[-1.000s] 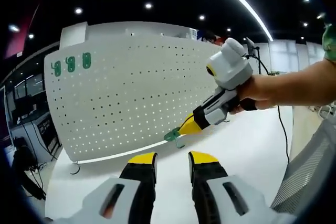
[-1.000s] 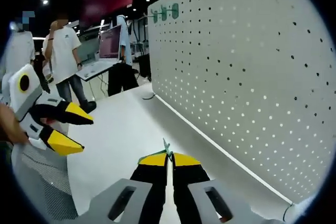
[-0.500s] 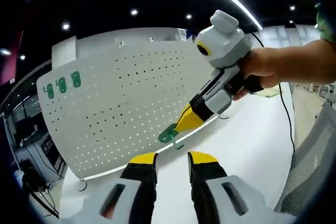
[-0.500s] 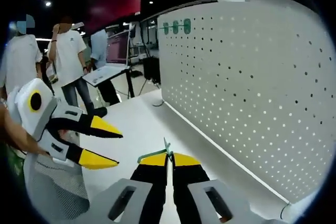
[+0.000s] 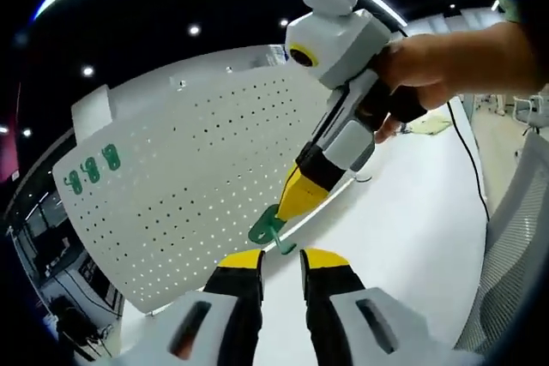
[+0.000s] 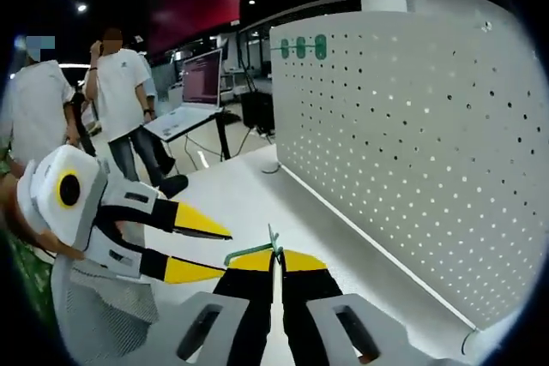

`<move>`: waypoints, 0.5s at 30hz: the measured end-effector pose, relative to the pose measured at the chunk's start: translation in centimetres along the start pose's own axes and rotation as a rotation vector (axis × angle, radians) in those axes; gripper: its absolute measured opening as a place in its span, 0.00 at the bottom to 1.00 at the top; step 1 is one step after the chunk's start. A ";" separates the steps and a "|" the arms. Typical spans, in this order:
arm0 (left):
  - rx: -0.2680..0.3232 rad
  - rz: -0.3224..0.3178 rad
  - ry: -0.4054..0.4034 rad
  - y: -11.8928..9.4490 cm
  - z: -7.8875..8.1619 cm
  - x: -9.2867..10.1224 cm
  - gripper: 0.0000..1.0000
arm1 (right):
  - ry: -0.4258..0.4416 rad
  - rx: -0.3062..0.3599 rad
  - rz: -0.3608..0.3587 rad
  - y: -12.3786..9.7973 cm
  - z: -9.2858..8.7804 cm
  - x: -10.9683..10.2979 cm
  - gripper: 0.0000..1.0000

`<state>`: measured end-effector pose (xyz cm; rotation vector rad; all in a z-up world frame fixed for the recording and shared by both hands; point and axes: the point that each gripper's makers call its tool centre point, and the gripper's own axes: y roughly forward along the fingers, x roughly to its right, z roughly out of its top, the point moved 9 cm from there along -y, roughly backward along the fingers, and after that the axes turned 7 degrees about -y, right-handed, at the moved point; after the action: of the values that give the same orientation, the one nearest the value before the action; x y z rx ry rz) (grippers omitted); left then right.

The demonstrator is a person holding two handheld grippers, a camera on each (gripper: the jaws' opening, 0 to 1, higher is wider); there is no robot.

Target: Insert the hook assembly into the mounting plate slot until the hook locks in place.

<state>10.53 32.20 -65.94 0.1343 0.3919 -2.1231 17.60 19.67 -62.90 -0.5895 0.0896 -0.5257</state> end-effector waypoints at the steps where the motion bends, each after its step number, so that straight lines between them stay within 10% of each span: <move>1: -0.001 -0.001 0.006 0.0 0.0 0.0 0.15 | 0.001 -0.001 0.002 0.0 0.0 -0.1 0.01; 15: 0.009 -0.018 0.033 0.0 0.1 0.3 0.04 | 0.013 -0.020 0.016 0.0 -0.1 -0.4 0.00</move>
<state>10.36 31.94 -65.92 0.1718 0.4038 -2.1431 17.20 19.80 -62.99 -0.6046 0.1117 -0.5138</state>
